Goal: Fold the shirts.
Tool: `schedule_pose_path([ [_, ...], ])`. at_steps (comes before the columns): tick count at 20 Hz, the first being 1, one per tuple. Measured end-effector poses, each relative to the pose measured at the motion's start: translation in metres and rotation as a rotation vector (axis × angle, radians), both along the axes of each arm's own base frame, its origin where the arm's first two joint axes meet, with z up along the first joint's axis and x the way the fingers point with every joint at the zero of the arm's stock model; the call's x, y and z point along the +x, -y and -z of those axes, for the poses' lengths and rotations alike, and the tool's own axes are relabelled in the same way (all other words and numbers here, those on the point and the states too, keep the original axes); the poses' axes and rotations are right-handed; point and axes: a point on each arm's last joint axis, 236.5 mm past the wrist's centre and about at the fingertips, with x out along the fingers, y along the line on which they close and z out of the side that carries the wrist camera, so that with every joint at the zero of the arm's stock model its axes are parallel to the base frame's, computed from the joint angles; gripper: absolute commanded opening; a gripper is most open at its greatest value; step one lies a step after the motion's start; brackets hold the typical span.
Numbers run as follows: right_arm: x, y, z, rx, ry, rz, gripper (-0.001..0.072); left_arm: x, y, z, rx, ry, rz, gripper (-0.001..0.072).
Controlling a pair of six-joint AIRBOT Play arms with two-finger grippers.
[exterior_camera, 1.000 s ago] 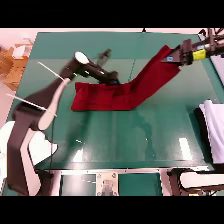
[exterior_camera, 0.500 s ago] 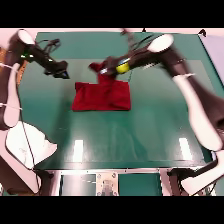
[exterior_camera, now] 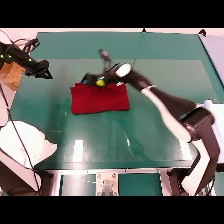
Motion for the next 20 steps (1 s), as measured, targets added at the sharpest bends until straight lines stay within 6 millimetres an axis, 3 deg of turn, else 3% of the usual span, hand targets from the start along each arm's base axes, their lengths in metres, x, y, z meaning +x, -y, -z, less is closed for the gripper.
schedule_pose_path([
  [2,0.021,0.058,-0.009,-0.025,-0.04,0.044,0.0572,0.0,-0.001,0.0,0.002,0.002,0.003,0.0029],
  [4,0.035,0.122,-0.006,-0.071,-0.101,0.09,0.0572,0.0,-0.002,0.0,0.003,0.004,0.005,0.0029],
  [6,0.032,0.174,0.012,-0.127,-0.186,0.118,0.0573,0.0,-0.004,0.0,0.005,0.006,0.004,0.0028],
  [9,0.018,0.225,0.051,-0.185,-0.315,0.168,0.0573,0.001,-0.004,0.0,0.005,0.009,0.002,0.0028],
  [11,0.002,0.233,0.077,-0.204,-0.388,0.173,0.0573,0.002,-0.005,0.0,0.006,0.012,-0.003,0.0028],
  [13,-0.011,0.226,0.097,-0.212,-0.419,0.17,0.0573,0.005,-0.005,0.0,0.007,0.021,-0.008,0.0028],
  [16,-0.025,0.19,0.11,-0.184,-0.431,0.13,0.057,0.009,-0.006,0.0,0.008,0.034,-0.024,0.0028],
  [17,-0.027,0.177,0.112,-0.177,-0.424,0.123,0.0473,0.01,-0.007,0.0,0.009,0.038,-0.03,0.0028],
  [18,-0.028,0.168,0.115,-0.179,-0.411,0.117,0.0134,0.011,-0.007,0.0,0.011,0.041,-0.035,0.0028],
  [19,-0.028,0.161,0.117,-0.179,-0.402,0.116,0.0014,0.012,-0.007,-0.001,0.01,0.043,-0.036,0.0028],
  [20,-0.028,0.152,0.114,-0.167,-0.397,0.11,0.0014,0.012,-0.007,-0.001,0.01,0.044,-0.037,0.0028],
])
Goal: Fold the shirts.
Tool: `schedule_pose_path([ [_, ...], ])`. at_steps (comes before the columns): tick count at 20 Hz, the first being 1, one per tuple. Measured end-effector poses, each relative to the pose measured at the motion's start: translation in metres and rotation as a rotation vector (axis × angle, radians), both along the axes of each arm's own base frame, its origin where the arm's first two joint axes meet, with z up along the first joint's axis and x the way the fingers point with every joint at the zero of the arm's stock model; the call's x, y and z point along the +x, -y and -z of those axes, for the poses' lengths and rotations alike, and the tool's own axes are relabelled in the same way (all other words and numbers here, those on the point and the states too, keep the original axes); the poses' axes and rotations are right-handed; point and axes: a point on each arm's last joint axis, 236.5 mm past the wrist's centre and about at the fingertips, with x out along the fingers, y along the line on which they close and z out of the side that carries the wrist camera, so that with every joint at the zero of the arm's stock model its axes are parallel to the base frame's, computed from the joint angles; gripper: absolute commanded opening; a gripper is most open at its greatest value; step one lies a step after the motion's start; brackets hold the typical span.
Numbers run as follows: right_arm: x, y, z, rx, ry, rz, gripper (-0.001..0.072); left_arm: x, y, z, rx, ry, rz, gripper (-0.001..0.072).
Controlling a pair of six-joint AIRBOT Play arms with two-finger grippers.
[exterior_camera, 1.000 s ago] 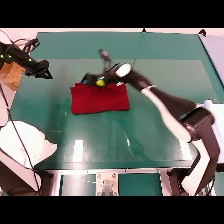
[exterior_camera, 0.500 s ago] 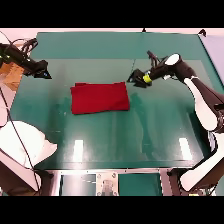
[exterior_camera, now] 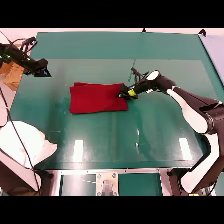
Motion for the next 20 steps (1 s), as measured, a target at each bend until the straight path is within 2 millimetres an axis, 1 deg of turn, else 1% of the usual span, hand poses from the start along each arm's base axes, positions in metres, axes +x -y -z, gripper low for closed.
schedule_pose_path([
  [2,0.012,-0.015,-0.023,0.047,0.049,0.005,0.0013,0.001,-0.001,0.0,0.001,0.001,-0.004,0.0028],
  [3,0.016,-0.017,-0.037,0.062,0.068,-0.007,0.0013,0.0,-0.001,0.0,0.001,0.0,-0.004,0.0028],
  [4,0.024,-0.015,-0.059,0.083,0.104,-0.006,0.0013,0.0,-0.001,0.0,0.0,0.001,-0.004,0.0028],
  [5,0.035,-0.009,-0.087,0.105,0.154,0.007,0.0012,0.0,0.0,0.0,-0.001,0.0,-0.004,0.0028],
  [6,0.043,0.003,-0.112,0.117,0.197,0.02,0.0013,0.0,0.0,0.0,0.0,-0.002,-0.003,0.0028],
  [8,0.055,0.04,-0.169,0.134,0.285,0.071,0.0013,-0.001,0.0,0.0,0.0,-0.005,-0.002,0.0028],
  [9,0.058,0.067,-0.198,0.137,0.326,0.114,0.0013,-0.002,0.0,0.0,-0.002,-0.009,0.0,0.0028],
  [11,0.056,0.127,-0.243,0.111,0.386,0.203,0.0013,-0.003,0.0,0.0,-0.002,-0.014,0.002,0.0028],
  [12,0.051,0.158,-0.261,0.094,0.408,0.251,0.0013,-0.004,0.0,0.0,-0.002,-0.016,0.003,0.0028],
  [13,0.045,0.193,-0.279,0.07,0.431,0.311,0.0013,-0.005,0.001,0.001,-0.003,-0.022,0.006,0.0028],
  [14,0.037,0.227,-0.291,0.042,0.441,0.371,0.0012,-0.006,0.001,0.001,-0.003,-0.023,0.007,0.0028],
  [16,0.014,0.298,-0.305,-0.035,0.44,0.5,0.0013,-0.006,0.001,0.001,-0.003,-0.024,0.007,0.0028],
  [17,-0.001,0.336,-0.31,-0.077,0.435,0.576,0.0012,-0.006,0.001,0.001,-0.004,-0.024,0.007,0.0028],
  [18,-0.018,0.372,-0.312,-0.117,0.422,0.651,0.0012,-0.006,0.001,0.001,-0.004,-0.026,0.008,0.0028],
  [20,-0.055,0.432,-0.309,-0.185,0.37,0.782,0.0013,-0.007,0.001,0.001,-0.005,-0.027,0.009,0.0028],
])
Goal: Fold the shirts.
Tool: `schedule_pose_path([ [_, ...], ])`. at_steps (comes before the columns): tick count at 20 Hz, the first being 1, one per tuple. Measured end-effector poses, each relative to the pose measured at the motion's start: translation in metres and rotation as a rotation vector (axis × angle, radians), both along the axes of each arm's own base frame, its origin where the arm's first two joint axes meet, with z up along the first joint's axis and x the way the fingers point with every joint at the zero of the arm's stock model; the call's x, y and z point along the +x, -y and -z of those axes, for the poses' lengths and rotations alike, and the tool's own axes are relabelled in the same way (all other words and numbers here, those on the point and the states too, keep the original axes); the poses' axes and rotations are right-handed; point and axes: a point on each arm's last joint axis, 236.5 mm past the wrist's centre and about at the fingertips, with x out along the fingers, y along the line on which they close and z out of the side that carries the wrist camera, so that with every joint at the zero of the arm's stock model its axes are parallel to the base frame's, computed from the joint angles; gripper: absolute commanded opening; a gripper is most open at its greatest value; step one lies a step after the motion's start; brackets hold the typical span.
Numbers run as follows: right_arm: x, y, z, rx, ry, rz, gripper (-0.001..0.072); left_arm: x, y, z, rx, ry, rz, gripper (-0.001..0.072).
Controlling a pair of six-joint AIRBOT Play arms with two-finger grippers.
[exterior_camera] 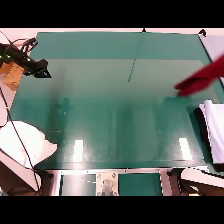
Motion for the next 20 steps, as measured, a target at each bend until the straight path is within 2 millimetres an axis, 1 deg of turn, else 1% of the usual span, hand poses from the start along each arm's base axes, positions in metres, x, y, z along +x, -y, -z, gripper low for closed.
schedule_pose_path([
  [1,-0.022,0.028,0.003,-0.007,-0.033,0.071,0.0012,0.0,0.0,0.0,0.0,0.0,0.0,0.0028],
  [2,-0.044,0.05,0.008,-0.013,-0.073,0.129,0.0013,0.0,0.0,0.0,0.0,0.0,0.0,0.0028],
  [4,-0.092,0.085,0.019,-0.019,-0.166,0.244,0.0012,0.0,0.0,0.0,0.0,0.0,0.0,0.0028],
  [5,-0.113,0.097,0.022,-0.022,-0.204,0.3,0.0012,0.0,0.0,0.0,0.0,0.0,0.001,0.0028],
  [7,-0.151,0.112,0.029,-0.028,-0.279,0.404,0.0012,-0.001,0.002,0.0,-0.002,-0.003,0.004,0.0028],
  [9,-0.184,0.118,0.044,-0.019,-0.371,0.485,0.0013,-0.003,0.003,0.0,-0.005,-0.013,0.009,0.0028],
  [10,-0.199,0.118,0.056,-0.001,-0.43,0.519,0.0014,-0.004,0.003,0.0,-0.005,-0.017,0.011,0.0028],
  [12,-0.235,0.112,0.091,0.059,-0.59,0.582,0.0017,-0.008,0.003,0.0,-0.008,-0.032,0.018,0.0028],
  [13,-0.251,0.108,0.109,0.087,-0.668,0.606,0.0145,-0.01,0.004,0.0,-0.009,-0.04,0.023,0.0028],
  [14,-0.268,0.102,0.128,0.117,-0.752,0.626,0.0456,-0.012,0.004,0.001,-0.01,-0.044,0.026,0.0028],
  [15,-0.285,0.096,0.144,0.139,-0.833,0.641,0.057,-0.012,0.004,0.001,-0.01,-0.046,0.028,0.0028],
  [16,-0.3,0.091,0.158,0.158,-0.904,0.655,0.057,-0.013,0.004,0.001,-0.009,-0.047,0.031,0.0028],
  [18,-0.314,0.086,0.175,0.182,-0.983,0.673,0.0567,-0.013,0.004,0.001,-0.009,-0.045,0.034,0.0028],
  [19,-0.315,0.086,0.179,0.179,-0.999,0.675,0.0498,-0.012,0.004,0.0,-0.009,-0.04,0.033,0.0027],
  [20,-0.308,0.088,0.181,0.172,-0.985,0.668,0.0234,-0.01,0.004,0.0,-0.009,-0.033,0.029,0.0027],
])
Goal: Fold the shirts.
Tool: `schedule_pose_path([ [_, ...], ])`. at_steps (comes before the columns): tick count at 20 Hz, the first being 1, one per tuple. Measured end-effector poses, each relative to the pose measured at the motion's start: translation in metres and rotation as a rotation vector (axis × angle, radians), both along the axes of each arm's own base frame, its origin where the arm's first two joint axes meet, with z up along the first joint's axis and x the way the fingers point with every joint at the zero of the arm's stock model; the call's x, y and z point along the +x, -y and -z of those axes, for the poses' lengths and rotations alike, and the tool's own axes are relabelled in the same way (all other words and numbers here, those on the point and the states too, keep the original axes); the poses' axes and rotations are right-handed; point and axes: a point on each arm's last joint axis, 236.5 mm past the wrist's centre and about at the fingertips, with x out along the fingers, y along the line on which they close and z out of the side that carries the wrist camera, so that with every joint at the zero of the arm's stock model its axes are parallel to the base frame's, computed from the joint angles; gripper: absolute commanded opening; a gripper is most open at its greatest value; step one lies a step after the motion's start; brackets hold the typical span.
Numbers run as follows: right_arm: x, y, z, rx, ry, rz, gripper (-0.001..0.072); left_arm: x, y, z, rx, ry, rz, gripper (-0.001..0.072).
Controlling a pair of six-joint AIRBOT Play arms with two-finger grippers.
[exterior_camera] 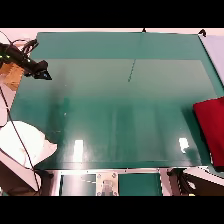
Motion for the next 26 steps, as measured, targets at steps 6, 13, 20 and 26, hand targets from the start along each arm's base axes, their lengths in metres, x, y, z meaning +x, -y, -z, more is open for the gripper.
schedule_pose_path([
  [6,0.152,-0.023,-0.025,-0.084,0.387,-0.305,0.0014,-0.008,0.019,-0.008,-0.031,0.007,0.02,0.0027],
  [13,0.23,-0.202,-0.007,0.017,0.559,-0.82,0.0014,-0.093,0.061,-0.02,-0.004,-0.008,0.058,0.0027],
  [20,0.176,-0.334,0.046,0.153,0.573,-1.112,0.0015,-0.203,0.071,-0.015,0.021,0.009,0.0,0.0028],
  [26,0.157,-0.361,0.054,0.203,0.56,-1.19,0.0015,-0.223,0.069,-0.012,0.036,0.023,-0.021,0.0029],
])
